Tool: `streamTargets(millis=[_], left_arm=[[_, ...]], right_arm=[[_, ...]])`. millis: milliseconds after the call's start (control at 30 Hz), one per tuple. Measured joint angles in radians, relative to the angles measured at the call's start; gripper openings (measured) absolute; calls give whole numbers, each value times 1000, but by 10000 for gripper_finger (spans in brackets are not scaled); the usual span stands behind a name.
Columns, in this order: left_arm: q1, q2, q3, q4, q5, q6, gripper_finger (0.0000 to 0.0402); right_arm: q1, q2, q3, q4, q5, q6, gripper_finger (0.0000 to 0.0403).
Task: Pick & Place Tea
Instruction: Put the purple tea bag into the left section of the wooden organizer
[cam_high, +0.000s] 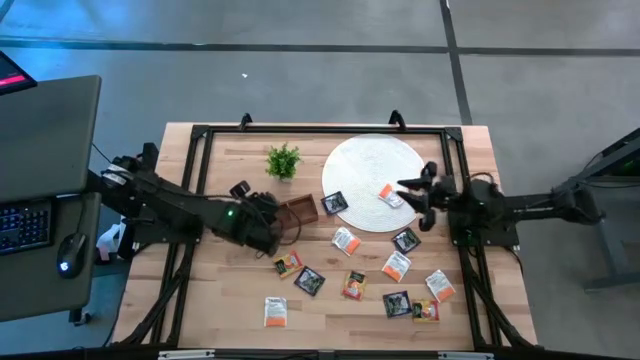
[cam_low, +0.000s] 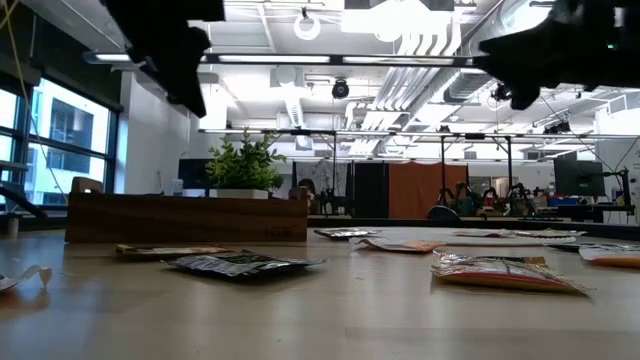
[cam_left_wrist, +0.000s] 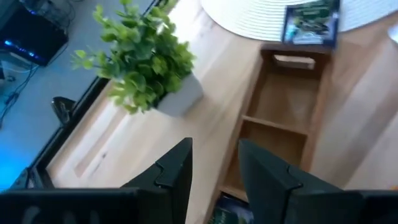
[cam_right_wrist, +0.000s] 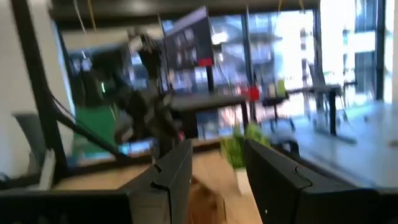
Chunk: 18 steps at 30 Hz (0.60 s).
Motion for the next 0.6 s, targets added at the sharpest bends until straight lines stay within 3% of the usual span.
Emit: streamTargets(millis=[167, 367, 500, 600], left_arm=[[35, 0, 4, 2, -5, 26, 127], [33, 0, 4, 3, -3, 25, 127], [33, 0, 4, 1, 20, 25, 127], [33, 0, 4, -2, 19, 28, 127]], right_arm=[[25, 338, 163, -41, 42, 29, 142], [13, 745, 401, -228, 117, 71, 142], [-38, 981, 529, -242, 230, 259, 142], [-83, 1120, 612, -283, 186, 362, 142]])
